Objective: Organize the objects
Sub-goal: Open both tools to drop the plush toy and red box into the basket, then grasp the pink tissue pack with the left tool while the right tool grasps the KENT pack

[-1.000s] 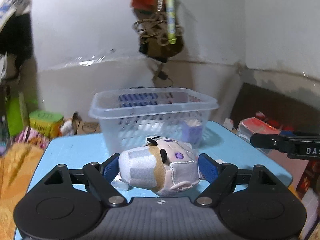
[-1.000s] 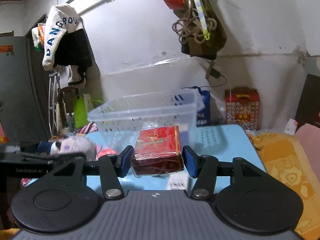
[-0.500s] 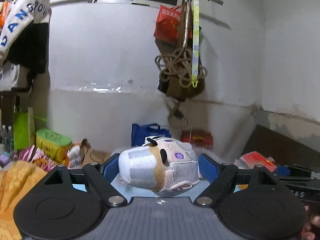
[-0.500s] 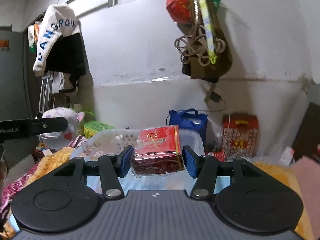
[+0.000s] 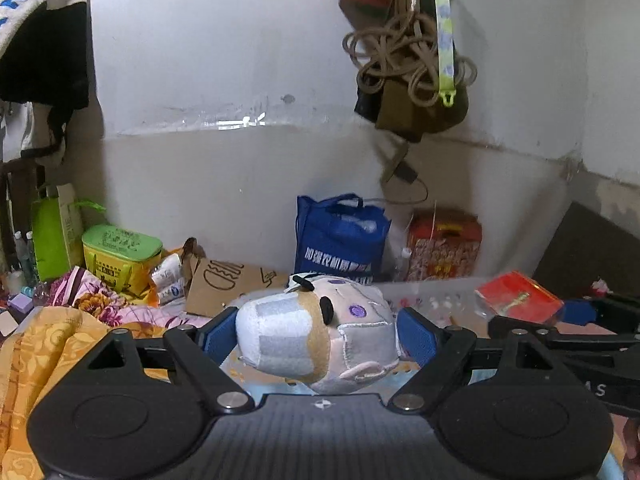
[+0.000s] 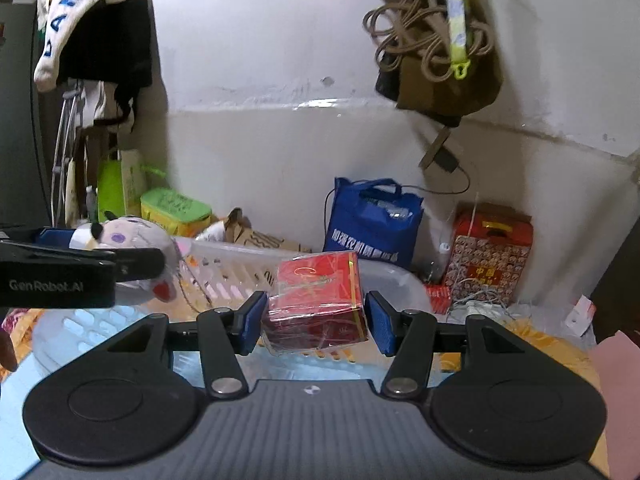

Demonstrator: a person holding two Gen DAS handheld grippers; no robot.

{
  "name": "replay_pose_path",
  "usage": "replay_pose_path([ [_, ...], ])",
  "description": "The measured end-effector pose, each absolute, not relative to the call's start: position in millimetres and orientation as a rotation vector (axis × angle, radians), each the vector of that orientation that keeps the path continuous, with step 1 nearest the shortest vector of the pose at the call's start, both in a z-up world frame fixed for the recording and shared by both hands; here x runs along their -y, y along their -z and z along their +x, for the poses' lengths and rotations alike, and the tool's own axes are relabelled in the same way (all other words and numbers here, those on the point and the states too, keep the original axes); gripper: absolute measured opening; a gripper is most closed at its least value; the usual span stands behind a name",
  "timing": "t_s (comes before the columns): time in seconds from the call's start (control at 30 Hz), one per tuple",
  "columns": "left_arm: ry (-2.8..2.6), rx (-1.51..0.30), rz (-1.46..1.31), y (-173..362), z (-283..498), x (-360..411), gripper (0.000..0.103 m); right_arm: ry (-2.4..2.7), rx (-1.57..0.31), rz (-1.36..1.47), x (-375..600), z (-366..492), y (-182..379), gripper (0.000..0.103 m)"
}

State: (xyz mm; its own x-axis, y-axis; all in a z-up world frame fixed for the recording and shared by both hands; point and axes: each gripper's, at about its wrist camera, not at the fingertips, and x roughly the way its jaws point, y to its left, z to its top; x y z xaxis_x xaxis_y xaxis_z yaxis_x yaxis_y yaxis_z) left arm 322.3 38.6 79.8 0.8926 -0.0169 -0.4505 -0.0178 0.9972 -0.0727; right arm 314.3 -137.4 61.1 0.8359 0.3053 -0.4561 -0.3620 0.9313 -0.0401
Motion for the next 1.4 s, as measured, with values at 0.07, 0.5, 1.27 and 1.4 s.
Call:
replay_pose_path([
  [0.07,-0.018,-0.462,-0.097,-74.4,326.4,-41.4,0.091,-0.365,-0.472,-0.128,136.2,316.6,-56.4,0.072],
  [0.5,0.068,-0.337,-0.090,-76.3,195.6,-45.8,0.103,-0.302,-0.324,0.077,193.6,168.2,-51.4,0.103],
  [1.27,0.009,-0.432,-0.030,-7.1,114.4,-57.6,0.101,-0.237,-0.460,-0.037,200.3,101.1,8.1,0.103],
  [1.4,0.023,-0.428,-0.013,-6.6,113.3,-51.5,0.101,-0.240,-0.451,0.019,207.4,103.4,6.7,0.103],
])
